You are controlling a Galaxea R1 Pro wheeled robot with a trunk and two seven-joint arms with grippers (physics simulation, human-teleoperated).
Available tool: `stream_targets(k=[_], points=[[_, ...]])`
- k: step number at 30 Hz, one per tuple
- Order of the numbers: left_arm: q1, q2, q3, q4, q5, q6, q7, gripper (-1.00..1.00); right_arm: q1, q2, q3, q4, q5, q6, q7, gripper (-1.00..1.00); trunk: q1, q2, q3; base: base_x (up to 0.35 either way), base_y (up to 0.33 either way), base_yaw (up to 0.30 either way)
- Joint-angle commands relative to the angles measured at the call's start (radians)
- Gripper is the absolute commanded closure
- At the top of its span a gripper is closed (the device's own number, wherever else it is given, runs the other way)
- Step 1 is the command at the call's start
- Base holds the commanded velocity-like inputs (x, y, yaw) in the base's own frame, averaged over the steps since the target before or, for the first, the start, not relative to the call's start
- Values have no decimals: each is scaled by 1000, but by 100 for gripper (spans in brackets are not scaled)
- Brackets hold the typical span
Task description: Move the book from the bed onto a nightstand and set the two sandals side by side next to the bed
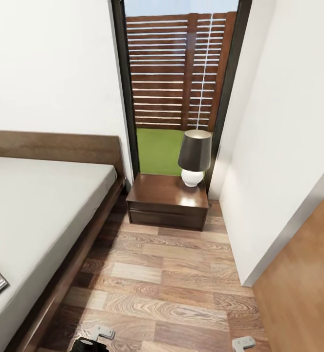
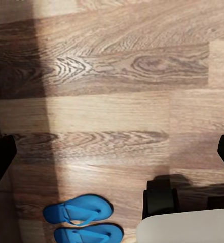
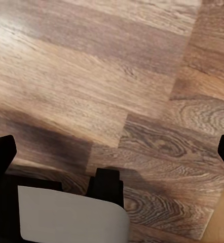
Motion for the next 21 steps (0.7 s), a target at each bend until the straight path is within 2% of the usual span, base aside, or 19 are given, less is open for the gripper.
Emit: stream_targets(k=[1,21], points=[[0,0,-5,-2,-3,7,4,-100,0,0,0,-3,10,6,4,-100,0,0,1,0,0,0],[0,0,-5,-2,-4,7,4,-100,0,0,0,-3,10,6,4,-100,0,0,34,0,0,0]])
